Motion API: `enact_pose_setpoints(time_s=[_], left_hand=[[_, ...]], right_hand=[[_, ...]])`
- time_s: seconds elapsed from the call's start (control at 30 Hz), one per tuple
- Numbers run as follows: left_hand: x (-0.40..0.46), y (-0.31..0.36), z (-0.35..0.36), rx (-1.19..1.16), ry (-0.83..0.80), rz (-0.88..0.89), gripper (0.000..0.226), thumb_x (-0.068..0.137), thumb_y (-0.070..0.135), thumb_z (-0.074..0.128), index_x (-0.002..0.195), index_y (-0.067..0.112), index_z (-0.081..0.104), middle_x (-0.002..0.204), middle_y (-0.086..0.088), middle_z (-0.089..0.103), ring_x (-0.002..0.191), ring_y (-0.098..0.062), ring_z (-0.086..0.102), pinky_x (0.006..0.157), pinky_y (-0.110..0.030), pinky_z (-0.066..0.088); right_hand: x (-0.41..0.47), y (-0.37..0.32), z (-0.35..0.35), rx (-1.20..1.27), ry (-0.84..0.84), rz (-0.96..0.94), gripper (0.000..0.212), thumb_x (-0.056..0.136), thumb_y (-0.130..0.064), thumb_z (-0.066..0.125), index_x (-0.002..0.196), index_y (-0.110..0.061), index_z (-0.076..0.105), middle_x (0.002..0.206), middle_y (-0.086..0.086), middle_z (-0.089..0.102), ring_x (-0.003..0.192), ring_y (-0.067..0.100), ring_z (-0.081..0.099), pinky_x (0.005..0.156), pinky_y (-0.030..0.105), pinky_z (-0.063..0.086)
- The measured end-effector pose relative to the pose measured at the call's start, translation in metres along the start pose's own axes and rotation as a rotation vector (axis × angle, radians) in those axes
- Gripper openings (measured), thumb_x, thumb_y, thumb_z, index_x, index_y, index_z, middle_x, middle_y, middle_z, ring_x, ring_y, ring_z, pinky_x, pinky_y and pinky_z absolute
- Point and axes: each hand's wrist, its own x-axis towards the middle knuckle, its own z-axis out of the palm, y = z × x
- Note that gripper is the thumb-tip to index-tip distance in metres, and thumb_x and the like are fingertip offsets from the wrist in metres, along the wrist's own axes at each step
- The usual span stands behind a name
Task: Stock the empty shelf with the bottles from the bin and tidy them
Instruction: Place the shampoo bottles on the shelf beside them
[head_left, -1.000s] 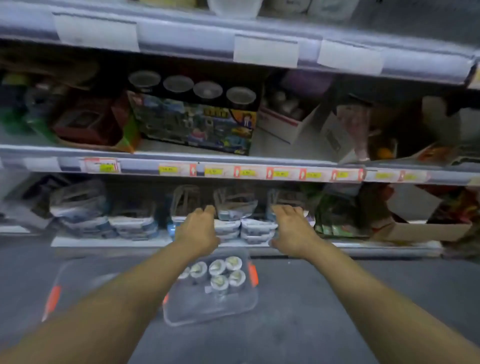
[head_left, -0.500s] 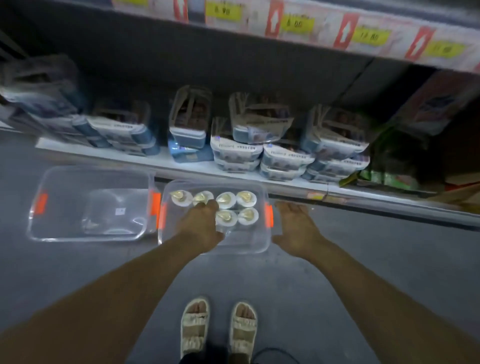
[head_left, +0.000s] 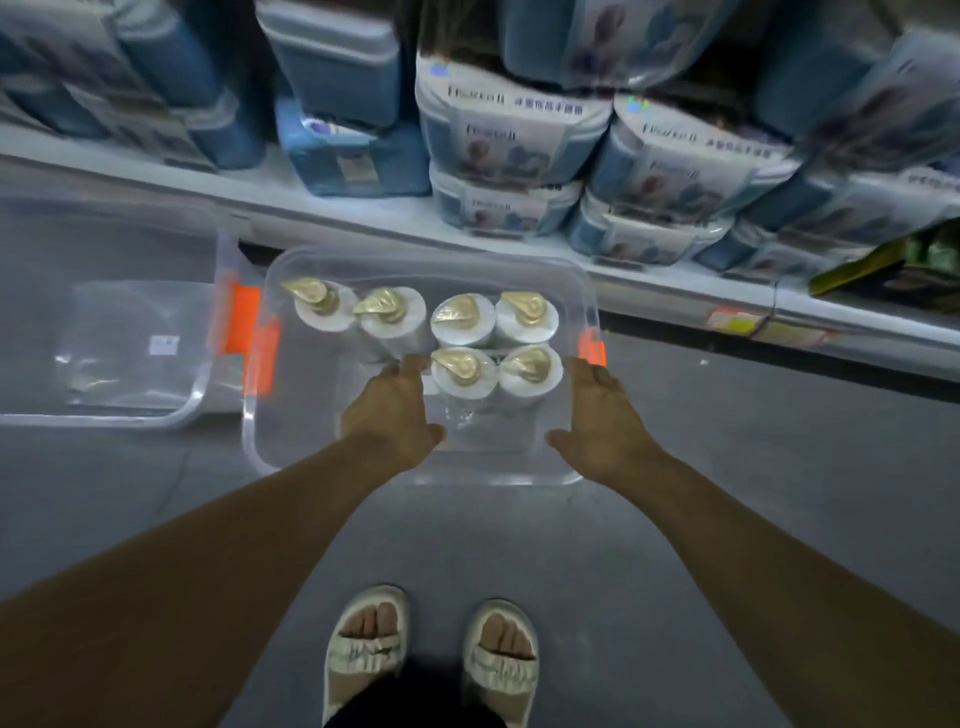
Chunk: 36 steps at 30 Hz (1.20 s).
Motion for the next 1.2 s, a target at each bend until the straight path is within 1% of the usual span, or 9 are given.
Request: enact_pose_setpoints(time_s=[0.13,0.33,0.47,0.6,0.73,0.83,0.93,1.07,1.2], left_hand=[[0.039,-0.02,0.035,-0.066,-0.005,-0.04,0.078,0.077,0.029,0.077,0.139,0.02,0.031,0.136,-0.007,0.047,0.123,-0.026,0.048,0.097,-0.042,0.045],[0.085,-0.034,0.075,-0.28,0.057,0.049,0.085,0.071,0.025,0.082,0.139,0.019,0.031,0.135,-0.006,0.049,0.122,-0.024,0.048,0.09,-0.03,0.04],[0.104,-0.031,0.09,-0.489,0.084,0.1,0.083,0.067,0.016,0.085,0.134,0.016,0.037,0.118,0.007,0.052,0.107,-0.013,0.049,0.082,-0.016,0.034],[0.114,-0.03,0.1,-0.641,0.133,0.11,0.082,0.056,0.014,0.091,0.116,0.028,0.036,0.112,0.011,0.052,0.105,-0.008,0.05,0.086,-0.018,0.036],[0.121,-0.034,0.104,-0.639,0.121,0.125,0.091,0.04,0.032,0.093,0.112,0.034,0.037,0.111,0.015,0.057,0.106,-0.008,0.054,0.089,-0.022,0.041],[0.123,-0.04,0.101,-0.61,0.119,0.128,0.097,0.031,0.045,0.085,0.118,0.033,0.043,0.114,0.016,0.061,0.109,-0.008,0.055,0.095,-0.028,0.045],[0.124,-0.05,0.096,-0.639,0.081,0.151,0.106,0.03,0.046,0.087,0.126,0.029,0.045,0.118,0.016,0.061,0.112,-0.006,0.056,0.099,-0.03,0.045],[0.13,-0.055,0.094,-0.781,0.024,0.171,0.103,0.04,0.028,0.093,0.131,0.02,0.045,0.122,0.008,0.061,0.113,-0.007,0.057,0.095,-0.029,0.05],[0.133,-0.05,0.094,-0.904,-0.055,0.182,0.07,0.061,0.001,0.084,0.121,0.02,0.053,0.108,0.012,0.065,0.098,0.002,0.061,0.074,-0.012,0.053]], right_hand=[[0.037,0.012,0.037,0.078,0.038,0.013,0.081,0.081,-0.005,0.068,0.145,-0.01,0.018,0.14,0.015,0.033,0.126,0.028,0.039,0.086,0.029,0.037],[0.076,0.026,0.072,0.209,0.101,0.051,0.102,0.083,-0.007,0.068,0.15,-0.007,-0.009,0.155,0.015,0.013,0.137,0.029,0.031,0.103,0.029,0.033],[0.094,0.032,0.09,0.348,0.216,0.025,0.104,0.077,-0.006,0.075,0.151,-0.011,0.002,0.155,0.01,0.016,0.136,0.024,0.033,0.101,0.023,0.03],[0.106,0.041,0.102,0.486,0.33,-0.061,0.092,0.068,-0.004,0.081,0.141,-0.014,0.026,0.137,0.005,0.039,0.113,0.011,0.042,0.082,0.008,0.028],[0.111,0.048,0.108,0.518,0.368,-0.113,0.083,0.064,-0.002,0.083,0.131,-0.009,0.035,0.125,0.003,0.04,0.101,0.004,0.038,0.076,-0.003,0.03],[0.112,0.05,0.107,0.478,0.359,-0.141,0.082,0.062,-0.007,0.086,0.128,-0.008,0.039,0.124,0.002,0.041,0.107,0.008,0.04,0.081,0.004,0.031],[0.115,0.048,0.106,0.46,0.321,-0.137,0.08,0.06,-0.019,0.089,0.123,-0.011,0.04,0.121,-0.001,0.044,0.113,0.013,0.044,0.093,0.024,0.038],[0.127,0.048,0.11,0.567,0.293,-0.081,0.082,0.056,-0.033,0.089,0.123,-0.016,0.044,0.12,-0.003,0.051,0.111,0.012,0.051,0.092,0.027,0.047],[0.131,0.048,0.116,0.727,0.214,-0.04,0.077,0.07,-0.008,0.083,0.128,-0.012,0.033,0.116,-0.004,0.047,0.101,0.006,0.049,0.065,0.002,0.042]])
